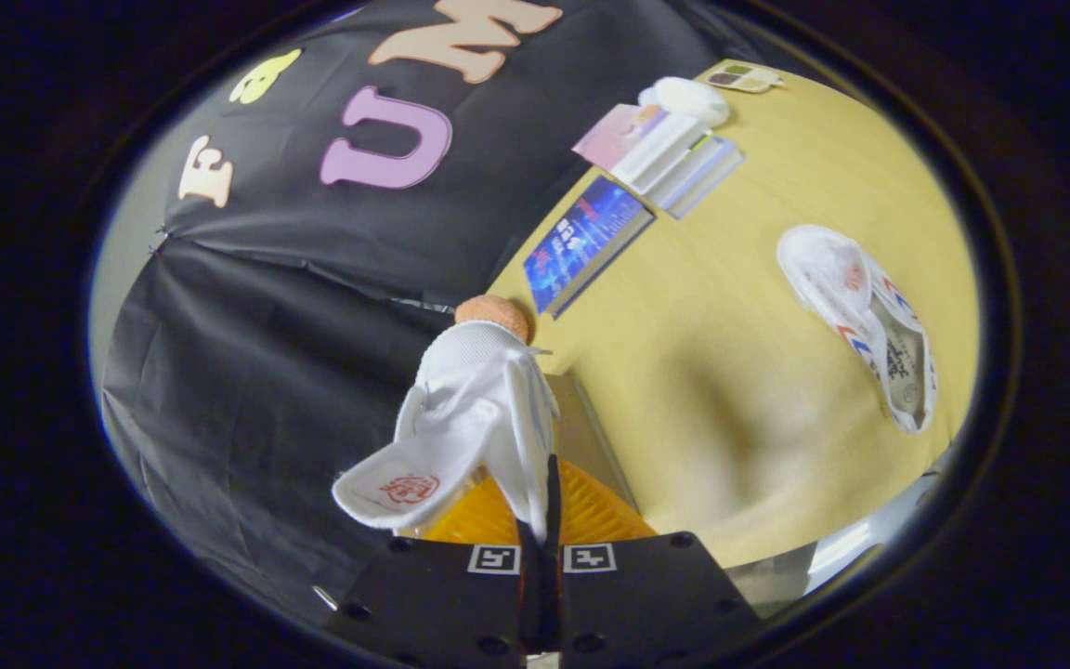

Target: Open the storage box then place both shoes into the box .Put the left shoe in first, then the right shoe, with the right side of both shoes facing outward in a uniform manner.

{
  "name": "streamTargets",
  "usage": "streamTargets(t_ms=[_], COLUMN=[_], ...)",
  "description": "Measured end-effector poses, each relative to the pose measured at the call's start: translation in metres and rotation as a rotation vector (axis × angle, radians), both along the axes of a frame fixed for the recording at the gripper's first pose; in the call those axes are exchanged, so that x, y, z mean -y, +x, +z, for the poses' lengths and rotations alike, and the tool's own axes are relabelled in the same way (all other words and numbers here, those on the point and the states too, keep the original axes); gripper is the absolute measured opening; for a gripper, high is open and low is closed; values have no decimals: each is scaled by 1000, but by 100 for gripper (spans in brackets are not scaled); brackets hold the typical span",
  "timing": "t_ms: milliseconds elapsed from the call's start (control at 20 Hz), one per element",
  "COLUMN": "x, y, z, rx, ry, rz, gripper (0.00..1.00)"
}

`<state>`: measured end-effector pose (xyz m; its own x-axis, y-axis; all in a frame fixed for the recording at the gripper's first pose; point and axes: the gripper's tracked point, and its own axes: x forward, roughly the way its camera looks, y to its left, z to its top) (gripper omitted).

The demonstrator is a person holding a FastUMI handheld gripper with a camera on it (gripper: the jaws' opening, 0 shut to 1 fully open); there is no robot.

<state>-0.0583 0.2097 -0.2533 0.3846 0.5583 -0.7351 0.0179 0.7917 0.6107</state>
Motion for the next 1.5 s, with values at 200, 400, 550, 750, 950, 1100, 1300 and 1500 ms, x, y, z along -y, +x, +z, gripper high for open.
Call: streamTargets(t_ms=[200,400,550,750,950,1100,1300,1500], x=[-55,-109,-137,-175,-197,-206,-208,-191], y=[-2,-1,-10,-25,-23,-19,-18,-17], z=[19,4,-20,-50,-85,-110,-128,-154], rx=[16,-37,-74,-127,-122,-110,-121,-120], ry=[22,38,-20,-64,-154,-209,-242,-352], rz=[105,176,222,268,279,278,273,295], gripper=[3,3,3,3,3,3,3,6])
